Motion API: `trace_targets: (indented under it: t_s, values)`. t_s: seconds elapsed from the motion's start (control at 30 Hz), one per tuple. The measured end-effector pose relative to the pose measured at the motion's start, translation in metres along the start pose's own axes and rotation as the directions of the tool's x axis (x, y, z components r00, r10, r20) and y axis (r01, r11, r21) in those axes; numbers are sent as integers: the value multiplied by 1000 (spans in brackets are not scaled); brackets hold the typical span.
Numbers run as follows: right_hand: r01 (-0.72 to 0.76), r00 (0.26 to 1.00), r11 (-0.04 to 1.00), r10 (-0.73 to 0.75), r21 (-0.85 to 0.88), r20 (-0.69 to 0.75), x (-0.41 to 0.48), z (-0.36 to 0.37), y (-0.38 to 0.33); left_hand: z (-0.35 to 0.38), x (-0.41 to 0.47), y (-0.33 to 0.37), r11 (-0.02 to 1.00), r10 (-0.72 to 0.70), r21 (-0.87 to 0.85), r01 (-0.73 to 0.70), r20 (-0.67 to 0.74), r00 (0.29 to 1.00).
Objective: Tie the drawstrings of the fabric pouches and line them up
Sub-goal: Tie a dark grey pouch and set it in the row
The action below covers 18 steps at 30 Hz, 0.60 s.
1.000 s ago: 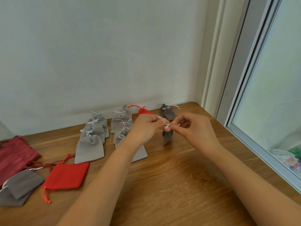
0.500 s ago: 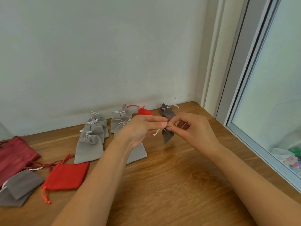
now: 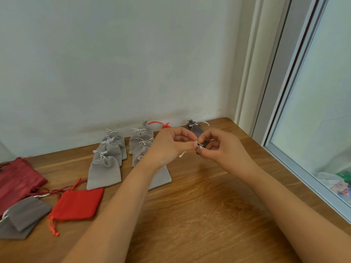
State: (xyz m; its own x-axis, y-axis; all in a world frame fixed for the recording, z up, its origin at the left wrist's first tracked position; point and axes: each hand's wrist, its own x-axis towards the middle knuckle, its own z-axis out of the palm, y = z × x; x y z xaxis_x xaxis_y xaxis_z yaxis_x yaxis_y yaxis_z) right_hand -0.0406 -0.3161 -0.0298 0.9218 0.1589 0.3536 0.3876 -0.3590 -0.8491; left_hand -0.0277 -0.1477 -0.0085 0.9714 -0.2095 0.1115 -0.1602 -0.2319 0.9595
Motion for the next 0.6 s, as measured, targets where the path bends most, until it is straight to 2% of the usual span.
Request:
trace_targets:
  t_s: [0.17, 0.3, 0.4, 0.53, 0.6]
  values:
    - [-29, 999, 997, 31, 73, -27, 1, -2, -3, 3, 1, -4, 975, 155, 169, -143, -60, 986]
    - [-42, 999, 987, 39, 157, 22, 0, -5, -4, 7, 1, -7, 855, 285, 451, -254, -1, 958]
    - [-24, 1000, 997, 24, 67, 2, -1, -3, -3, 9, 1, -9, 793, 317, 546, -272, 13, 948]
    - [96, 995, 986, -96, -133, 4, -3, 3, 0, 15, -1, -12, 818, 312, 526, -233, -66, 948]
    - [122, 992, 982, -122, -147, 8, -3, 2, 0, 17, -2, -12, 839, 299, 502, -209, -106, 948]
